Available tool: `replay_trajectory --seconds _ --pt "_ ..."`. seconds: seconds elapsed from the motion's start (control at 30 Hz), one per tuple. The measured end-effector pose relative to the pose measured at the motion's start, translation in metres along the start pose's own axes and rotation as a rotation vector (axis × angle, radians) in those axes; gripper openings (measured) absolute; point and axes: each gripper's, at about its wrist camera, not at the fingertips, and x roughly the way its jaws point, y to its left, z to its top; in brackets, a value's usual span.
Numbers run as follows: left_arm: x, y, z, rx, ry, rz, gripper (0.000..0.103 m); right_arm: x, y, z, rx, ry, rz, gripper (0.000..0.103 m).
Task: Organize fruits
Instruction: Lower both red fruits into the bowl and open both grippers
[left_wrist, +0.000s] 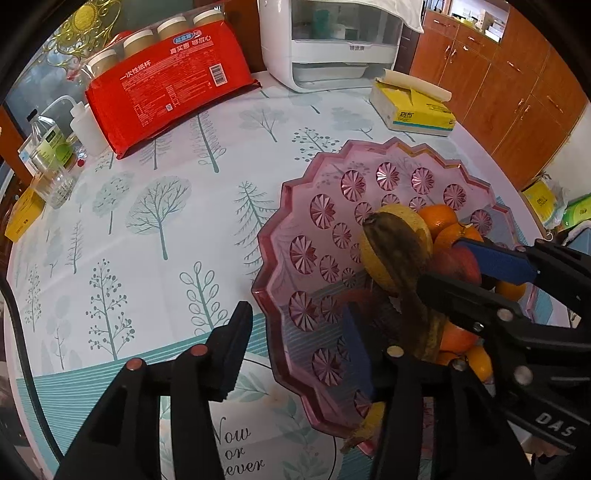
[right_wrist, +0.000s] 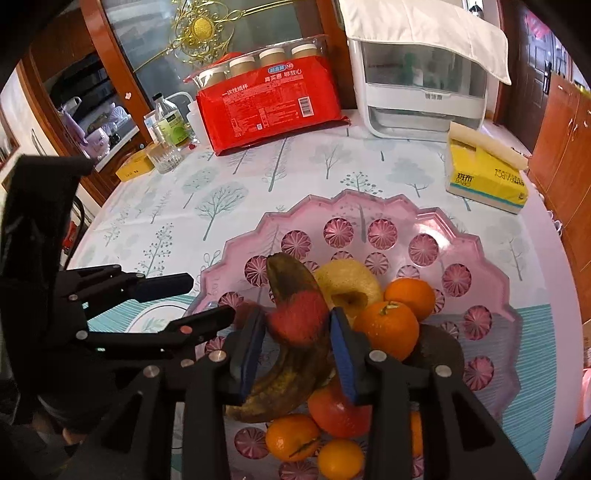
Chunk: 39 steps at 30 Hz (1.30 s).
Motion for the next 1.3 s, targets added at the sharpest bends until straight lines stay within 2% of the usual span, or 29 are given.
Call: replay_trajectory --seconds 0.23,0.37,0.73,0.9,1.07,1.3 --pt "-0.002 0.001 0.0 -0.001 -0.005 0.002 0.052 -0.007 -0.001 0.002 0.013 -0.02 0.001 0.044" --pt "-0.006 0.003 -0.001 -0.003 -0.012 0.015 0.056 -0.013 -0.005 0.004 0.028 -0.04 -0.021 0.044" --pt "-0.023 0.006 -0.004 -0.02 -0.04 0.021 0.058 -0.032 -0.02 0.004 0.068 -0.078 -0.092 0.044" --pt "-0.033 0.006 -0.008 -0.025 -0.057 0.024 0.062 -0.039 -0.017 -0.001 0.071 -0.083 -0.1 0.044" --pt "-0.043 0.006 -0.017 -0.043 -0.069 0.028 0.064 -0.044 -0.008 -0.009 0.054 -0.085 -0.103 0.044" --pt "-0.057 0.004 -0.04 -0.083 -0.083 0.043 0.074 -0.051 0.002 -0.023 0.032 -0.077 -0.096 0.044"
